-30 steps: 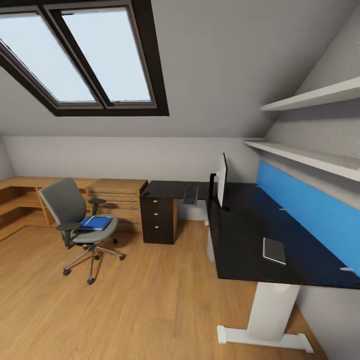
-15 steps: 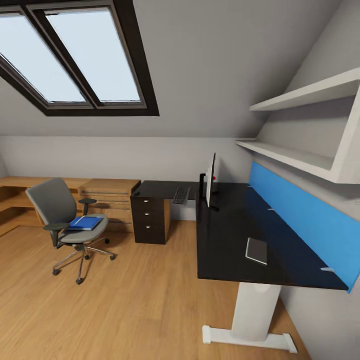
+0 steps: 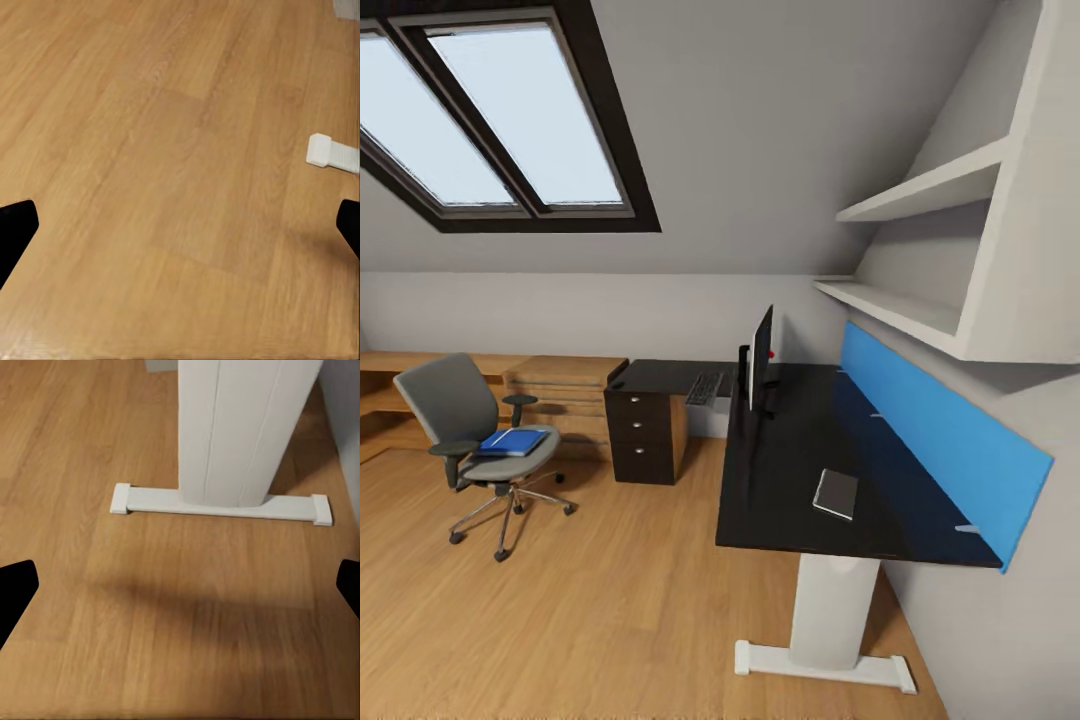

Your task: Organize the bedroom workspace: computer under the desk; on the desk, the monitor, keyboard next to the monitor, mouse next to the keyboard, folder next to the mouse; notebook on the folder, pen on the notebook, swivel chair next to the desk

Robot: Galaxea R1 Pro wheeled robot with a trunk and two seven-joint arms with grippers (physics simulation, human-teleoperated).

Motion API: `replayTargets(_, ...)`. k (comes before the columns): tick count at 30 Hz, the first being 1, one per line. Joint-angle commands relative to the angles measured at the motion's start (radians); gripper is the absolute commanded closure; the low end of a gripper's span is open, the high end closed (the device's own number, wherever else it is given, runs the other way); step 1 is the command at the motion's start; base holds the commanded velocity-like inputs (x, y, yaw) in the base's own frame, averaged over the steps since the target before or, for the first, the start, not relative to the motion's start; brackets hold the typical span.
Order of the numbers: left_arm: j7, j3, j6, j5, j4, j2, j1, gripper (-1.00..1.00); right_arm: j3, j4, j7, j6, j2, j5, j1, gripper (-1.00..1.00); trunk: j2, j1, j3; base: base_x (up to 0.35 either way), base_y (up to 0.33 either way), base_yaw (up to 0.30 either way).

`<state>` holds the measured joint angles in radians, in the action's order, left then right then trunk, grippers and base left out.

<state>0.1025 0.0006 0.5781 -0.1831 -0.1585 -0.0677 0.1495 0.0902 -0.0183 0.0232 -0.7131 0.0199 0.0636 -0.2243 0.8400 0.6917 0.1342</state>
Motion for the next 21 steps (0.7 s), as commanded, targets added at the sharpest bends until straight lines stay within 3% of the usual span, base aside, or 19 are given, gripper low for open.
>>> replayTargets(1, 0.003, -0.001, 0.003, -0.001, 0.0, -0.001, 0.001, -1.0, 0.009, -0.002, 0.002, -0.004, -0.001, 0.006, -0.001, -1.0, 0.001, 0.0, 0.002, -0.133, -0.298, 0.0)
replayTargets(8, 0.002, -0.001, 0.004, -0.001, 0.0, -0.001, 0.0, -1.0, 0.011, -0.001, 0.002, -0.002, -0.005, 0.006, -0.001, -1.0, 0.001, 0.0, 0.011, -0.089, -0.174, 0.0)
replayTargets(21, 0.002, -0.001, 0.004, -0.001, 0.0, -0.001, 0.001, -1.0, 0.01, 0.0, 0.001, -0.002, -0.004, 0.006, -0.001, -1.0, 0.001, 0.0, 0.031, -0.009, -0.017, -0.078)
